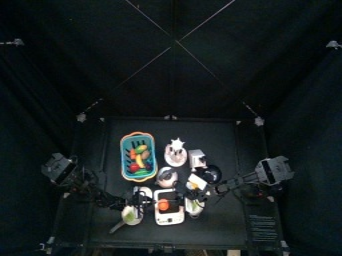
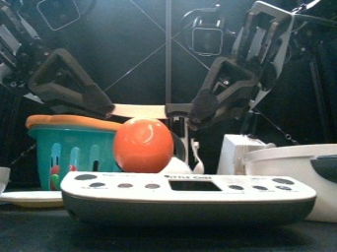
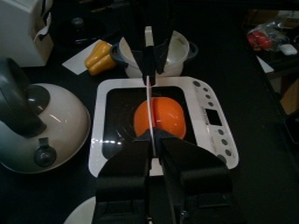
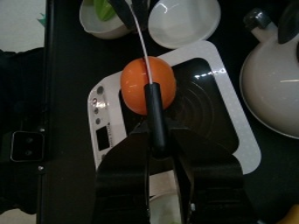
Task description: Place pairing knife into holder
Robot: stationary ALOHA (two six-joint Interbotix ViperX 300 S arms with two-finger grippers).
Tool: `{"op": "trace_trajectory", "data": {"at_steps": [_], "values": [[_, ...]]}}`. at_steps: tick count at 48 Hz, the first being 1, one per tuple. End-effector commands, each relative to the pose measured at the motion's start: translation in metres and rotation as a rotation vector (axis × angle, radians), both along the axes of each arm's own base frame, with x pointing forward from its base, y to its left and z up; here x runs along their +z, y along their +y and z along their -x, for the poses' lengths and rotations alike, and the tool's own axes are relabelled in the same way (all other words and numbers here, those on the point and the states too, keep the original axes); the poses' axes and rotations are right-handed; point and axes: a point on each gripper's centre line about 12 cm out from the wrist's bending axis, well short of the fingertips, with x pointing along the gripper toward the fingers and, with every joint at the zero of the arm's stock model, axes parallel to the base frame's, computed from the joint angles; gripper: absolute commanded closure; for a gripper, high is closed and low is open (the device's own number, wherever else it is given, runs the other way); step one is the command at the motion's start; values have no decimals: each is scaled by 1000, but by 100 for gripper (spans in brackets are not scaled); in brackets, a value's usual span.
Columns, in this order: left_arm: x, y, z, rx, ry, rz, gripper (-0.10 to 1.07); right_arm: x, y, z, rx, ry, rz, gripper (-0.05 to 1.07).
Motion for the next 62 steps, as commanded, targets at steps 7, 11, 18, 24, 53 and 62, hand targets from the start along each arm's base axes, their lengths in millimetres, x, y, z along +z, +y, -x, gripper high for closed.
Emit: {"op": "trace_trajectory", "data": {"at_steps": [7,11,18,24,53,62], "values": [[0,-6,-2,-3,4,13,46,4,-1,-1,-11,-11,-6,62],[-4,-7,-3,-3,13,7,46,2,-1,-2,-12,-8,-3,62],[-5,-9,-5,-6,15,6,46,0,-1,-2,-13,-2,-3,62],[-4,-8,-5,-5,14,7,46,0,-1,-3,-12,-2,-2,62],[18,-14,-1,-30,-47,35,46,16,6,1,13,-45,-5,62],[16,-18,1,-34,-34,45,46,10,7,1,12,-28,-6,62]]}}
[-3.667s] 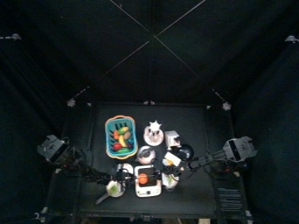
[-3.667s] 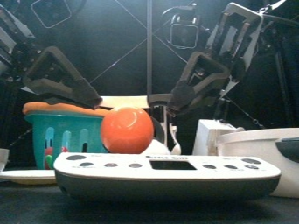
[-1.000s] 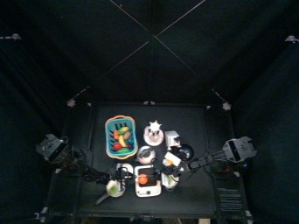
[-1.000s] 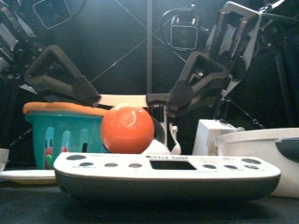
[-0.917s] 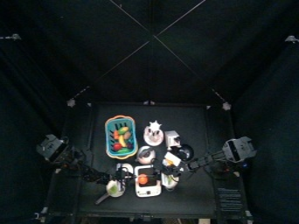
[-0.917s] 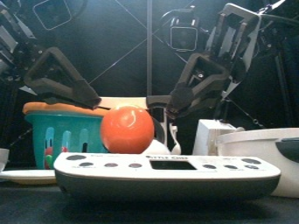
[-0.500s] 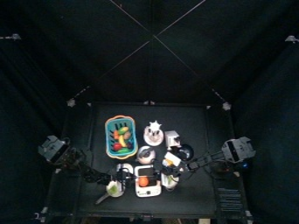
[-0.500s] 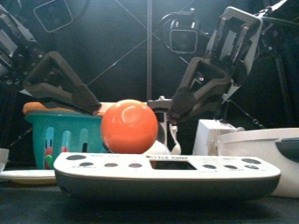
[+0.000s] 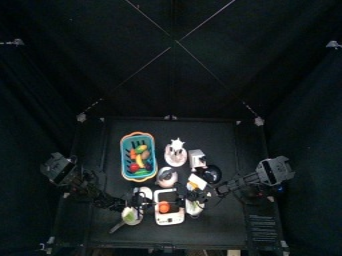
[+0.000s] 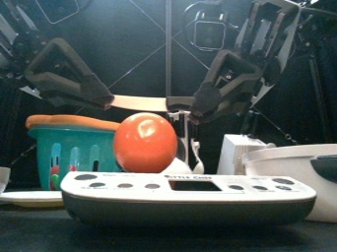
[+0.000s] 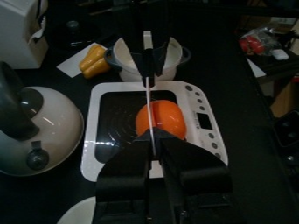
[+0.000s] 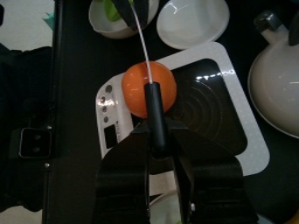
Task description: Place pairing knife into holder
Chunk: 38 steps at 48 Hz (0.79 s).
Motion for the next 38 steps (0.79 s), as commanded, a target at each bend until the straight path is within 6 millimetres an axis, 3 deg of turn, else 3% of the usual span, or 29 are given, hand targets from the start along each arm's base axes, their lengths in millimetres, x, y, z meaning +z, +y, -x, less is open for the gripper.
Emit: {"op": "trace_trajectory", "data": {"at_steps": [1,38], "values": [[8,-8,-1,-13,-23,20,46,5,0,0,-5,-13,-7,62],[-7,-14,-5,-6,16,8,46,-6,0,-1,-16,20,-12,62]]}}
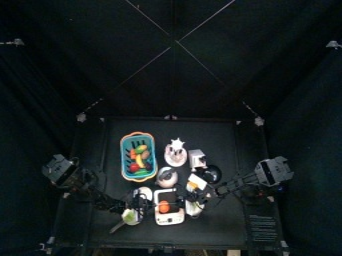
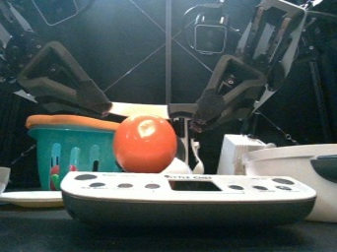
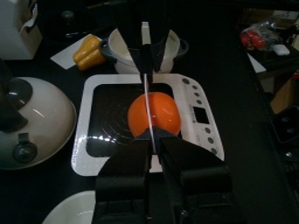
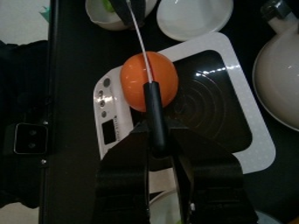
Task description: Place pairing knife into holder
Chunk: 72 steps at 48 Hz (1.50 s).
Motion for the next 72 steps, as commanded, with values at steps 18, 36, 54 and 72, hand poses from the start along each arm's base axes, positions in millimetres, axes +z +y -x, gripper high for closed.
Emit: {"op": "trace_trajectory", "data": {"at_steps": [18,36,54,72], "values": [[1,-6,1,-5,0,12,46,2,-3,-2,-18,-4,-10,62],[-7,-7,0,-1,26,5,46,-1,-4,-3,-21,3,-9,62],[-3,-4,-1,3,11,1,46,3,-4,-4,-18,-11,-4,62],[26,22,-7,47,-79,-51,43,26,-13,-2,-35,-82,20,62]]}}
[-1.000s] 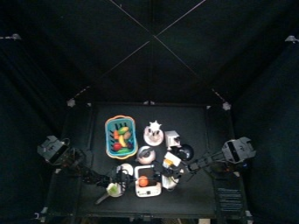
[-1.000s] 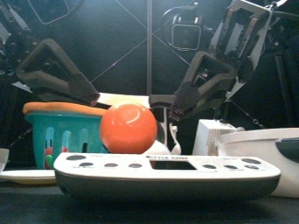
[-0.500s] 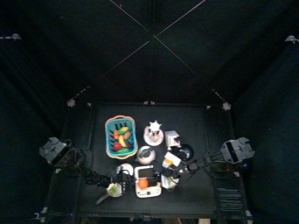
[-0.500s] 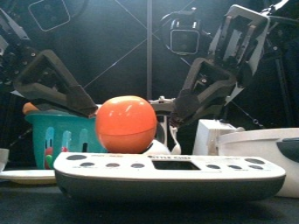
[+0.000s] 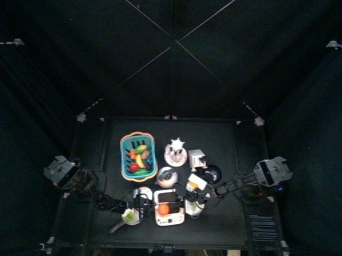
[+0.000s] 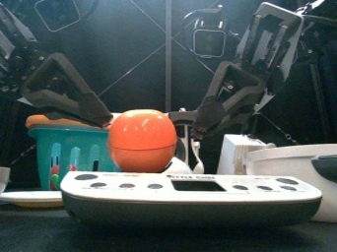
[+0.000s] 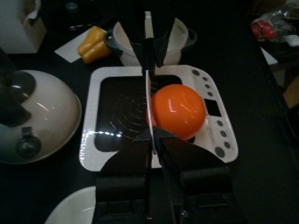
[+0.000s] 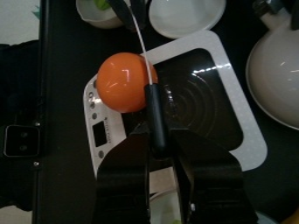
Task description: Place pairing knife into holder
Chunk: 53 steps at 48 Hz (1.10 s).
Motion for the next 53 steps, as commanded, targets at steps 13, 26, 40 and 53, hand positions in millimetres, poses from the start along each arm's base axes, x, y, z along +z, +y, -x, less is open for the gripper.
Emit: {"op": "trace_trajectory", "data": {"at_steps": [13,26,40,53], "values": [[30,14,5,1,-79,-34,22,18,-4,-1,-11,-51,-1,62],[52,40,16,61,-155,-37,13,20,-4,2,-12,-54,-5,62],[61,60,15,113,-168,-76,13,34,-6,26,-28,-67,-78,62],[57,63,18,133,-149,-67,13,65,-11,65,-123,-125,-263,62]]}}
